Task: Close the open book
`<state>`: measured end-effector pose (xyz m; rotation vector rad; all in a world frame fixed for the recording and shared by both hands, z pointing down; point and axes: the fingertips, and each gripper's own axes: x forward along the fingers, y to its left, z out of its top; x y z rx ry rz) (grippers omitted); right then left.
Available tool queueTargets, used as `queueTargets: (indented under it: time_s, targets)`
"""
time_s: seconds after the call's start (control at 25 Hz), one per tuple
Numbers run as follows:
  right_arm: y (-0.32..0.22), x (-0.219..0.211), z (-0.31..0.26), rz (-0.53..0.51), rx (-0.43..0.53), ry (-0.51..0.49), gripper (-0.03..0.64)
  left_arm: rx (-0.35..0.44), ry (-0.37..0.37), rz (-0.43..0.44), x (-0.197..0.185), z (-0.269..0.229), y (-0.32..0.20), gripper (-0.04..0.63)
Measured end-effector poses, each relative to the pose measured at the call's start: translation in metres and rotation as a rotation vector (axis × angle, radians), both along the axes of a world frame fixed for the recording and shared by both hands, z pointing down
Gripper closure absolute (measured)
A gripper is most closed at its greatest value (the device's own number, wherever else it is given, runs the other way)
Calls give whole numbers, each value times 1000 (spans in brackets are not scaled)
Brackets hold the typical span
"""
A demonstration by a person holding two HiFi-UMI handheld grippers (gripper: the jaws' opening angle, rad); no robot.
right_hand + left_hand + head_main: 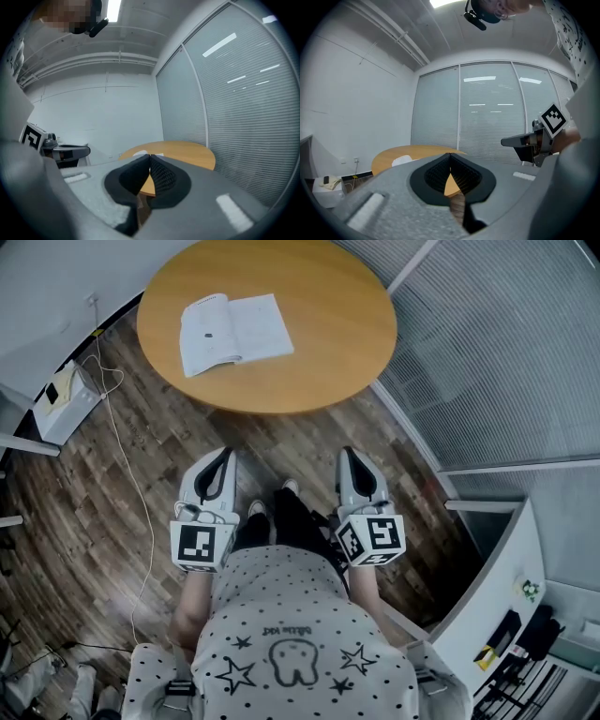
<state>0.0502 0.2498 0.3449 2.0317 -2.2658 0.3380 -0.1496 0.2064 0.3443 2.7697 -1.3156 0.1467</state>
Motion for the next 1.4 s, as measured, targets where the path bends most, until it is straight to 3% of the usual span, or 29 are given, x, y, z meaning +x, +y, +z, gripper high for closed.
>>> queueTargets:
  time_s: [0.32, 0.56, 0.72, 0.92, 1.4]
  targets:
    - [-30, 19, 10, -38, -22, -14, 612, -13, -4, -40, 23, 2, -24, 584]
    - [-76, 49, 15, -93, -39, -18, 612, -39, 1, -144, 36, 3, -68, 584]
    - [-115, 70, 19, -140, -43, -16, 612, -11, -17, -178, 50, 4, -102, 584]
    - [-160, 96, 20, -200, -39, -2, 612, -33, 18, -270, 61, 11, -140, 584]
    - [-223, 133, 29, -306, -73, 1, 612, 1, 16, -411, 79, 1, -188, 584]
